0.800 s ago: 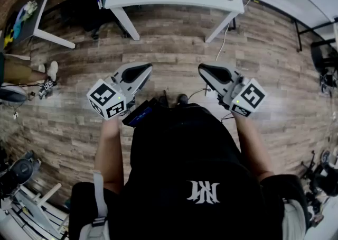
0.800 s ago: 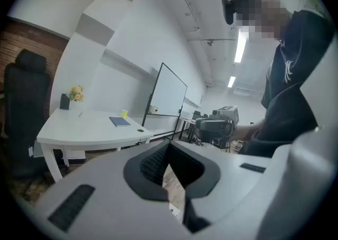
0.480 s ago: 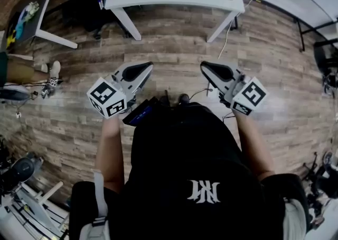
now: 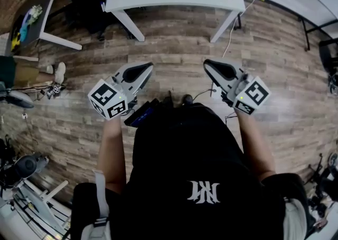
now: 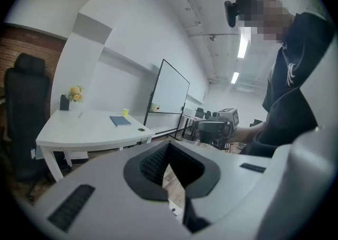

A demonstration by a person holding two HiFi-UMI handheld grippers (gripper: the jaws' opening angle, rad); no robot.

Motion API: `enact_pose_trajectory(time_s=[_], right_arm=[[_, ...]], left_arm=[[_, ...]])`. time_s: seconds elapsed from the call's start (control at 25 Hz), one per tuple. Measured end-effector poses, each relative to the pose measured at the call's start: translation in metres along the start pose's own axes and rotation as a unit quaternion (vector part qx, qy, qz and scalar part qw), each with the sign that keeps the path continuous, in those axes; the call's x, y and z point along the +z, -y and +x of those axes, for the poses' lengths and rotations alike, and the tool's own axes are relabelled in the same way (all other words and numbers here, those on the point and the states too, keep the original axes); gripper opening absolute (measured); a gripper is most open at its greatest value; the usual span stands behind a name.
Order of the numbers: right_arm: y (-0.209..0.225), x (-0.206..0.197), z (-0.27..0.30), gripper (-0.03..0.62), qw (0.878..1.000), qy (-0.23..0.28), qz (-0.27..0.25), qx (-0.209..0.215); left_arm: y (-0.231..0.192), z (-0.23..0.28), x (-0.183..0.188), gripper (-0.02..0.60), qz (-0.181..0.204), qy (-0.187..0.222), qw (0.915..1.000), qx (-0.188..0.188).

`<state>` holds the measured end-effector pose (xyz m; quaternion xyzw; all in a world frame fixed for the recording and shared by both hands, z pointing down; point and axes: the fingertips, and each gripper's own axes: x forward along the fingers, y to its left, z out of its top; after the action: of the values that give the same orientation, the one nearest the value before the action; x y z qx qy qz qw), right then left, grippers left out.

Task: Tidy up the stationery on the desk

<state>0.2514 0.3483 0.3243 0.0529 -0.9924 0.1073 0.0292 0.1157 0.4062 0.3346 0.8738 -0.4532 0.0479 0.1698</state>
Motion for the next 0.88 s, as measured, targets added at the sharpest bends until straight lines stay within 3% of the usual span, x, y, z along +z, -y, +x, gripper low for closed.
enact_pose_trajectory(time_s=[0.24,0.68,0.88], right_arm=[[0.022,-0.012,-0.019,0.043,0.999,0.014,0.017,-0.027],[0.056,-0.024,-0.029,0.043,0.996,0.033,0.057,-0.062],[0.082,-0.023,-0.013,0.043,0.994,0.038,0.066,-0.08]], left_arm=[[0.003,0.003,-0.001,-0.002,0.018,-0.019,0.9993,0.025],[-0.011,0.01,-0.002,-0.002,-0.018,-0.025,0.9992,0.024],[-0.039,0.025,0.002,-0.002,-0.024,-0.022,0.9994,0.014]])
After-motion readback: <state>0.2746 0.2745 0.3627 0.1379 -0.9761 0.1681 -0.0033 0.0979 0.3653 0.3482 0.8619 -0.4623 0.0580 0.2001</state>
